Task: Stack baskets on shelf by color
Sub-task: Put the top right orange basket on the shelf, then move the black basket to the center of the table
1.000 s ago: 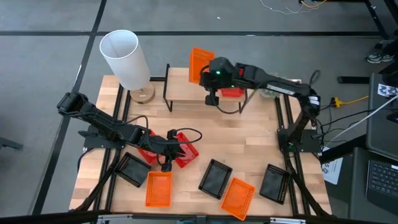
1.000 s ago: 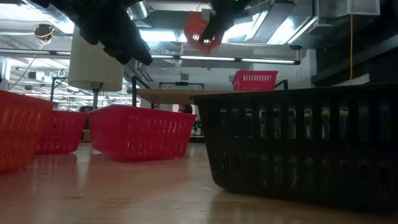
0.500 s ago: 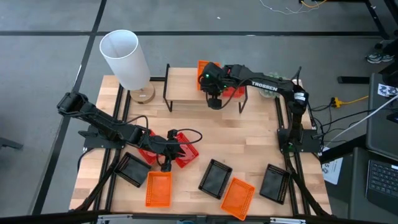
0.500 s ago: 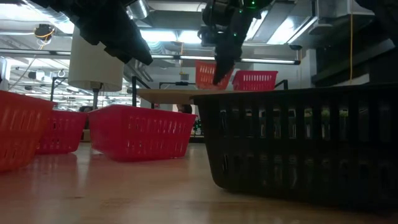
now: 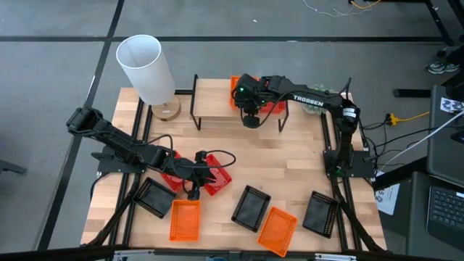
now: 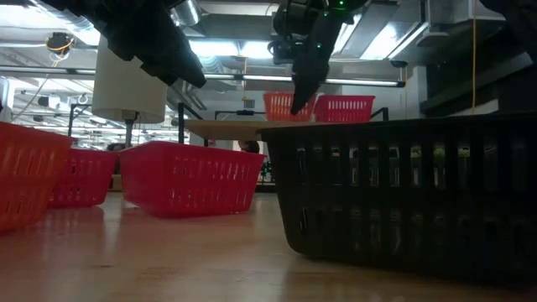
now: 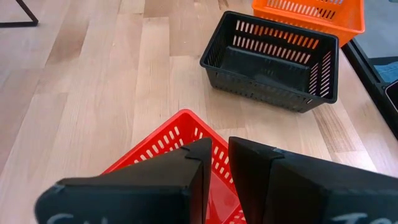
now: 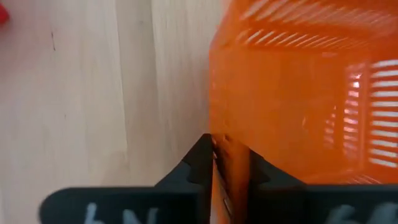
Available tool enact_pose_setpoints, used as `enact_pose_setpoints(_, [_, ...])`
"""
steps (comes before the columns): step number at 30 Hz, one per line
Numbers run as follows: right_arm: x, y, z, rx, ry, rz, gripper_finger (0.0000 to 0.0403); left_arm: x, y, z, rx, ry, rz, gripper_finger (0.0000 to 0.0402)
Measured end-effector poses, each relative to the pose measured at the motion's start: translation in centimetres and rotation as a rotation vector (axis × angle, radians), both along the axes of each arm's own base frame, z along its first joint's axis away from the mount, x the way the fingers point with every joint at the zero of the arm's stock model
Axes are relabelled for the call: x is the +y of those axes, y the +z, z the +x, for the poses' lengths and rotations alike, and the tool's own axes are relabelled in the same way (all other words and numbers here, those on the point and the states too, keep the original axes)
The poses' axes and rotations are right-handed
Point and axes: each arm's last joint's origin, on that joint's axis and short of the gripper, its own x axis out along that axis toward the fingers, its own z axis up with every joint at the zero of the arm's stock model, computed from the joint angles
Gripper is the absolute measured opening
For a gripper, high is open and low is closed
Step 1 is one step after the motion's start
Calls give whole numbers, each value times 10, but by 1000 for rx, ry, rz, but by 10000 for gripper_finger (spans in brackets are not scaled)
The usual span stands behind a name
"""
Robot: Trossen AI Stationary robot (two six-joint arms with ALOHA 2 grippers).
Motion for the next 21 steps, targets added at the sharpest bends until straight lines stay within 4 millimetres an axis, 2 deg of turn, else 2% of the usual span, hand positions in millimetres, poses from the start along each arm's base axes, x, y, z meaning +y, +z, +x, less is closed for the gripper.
enact_pose_setpoints(7, [2, 0, 0, 5, 4, 2, 98, 0, 0, 0, 0, 0, 0, 47])
enact_pose_setpoints(10, [5, 6, 0, 15, 7, -4, 116, 0, 0, 0, 0, 1, 0, 47])
enact_pose_setpoints(16, [15, 37, 0, -29, 9, -14, 128, 0, 0, 0, 0, 0, 0, 47])
enact_pose_setpoints(21, [33, 68, -8, -26, -43, 40, 129, 0, 0, 0, 0, 1, 0, 47])
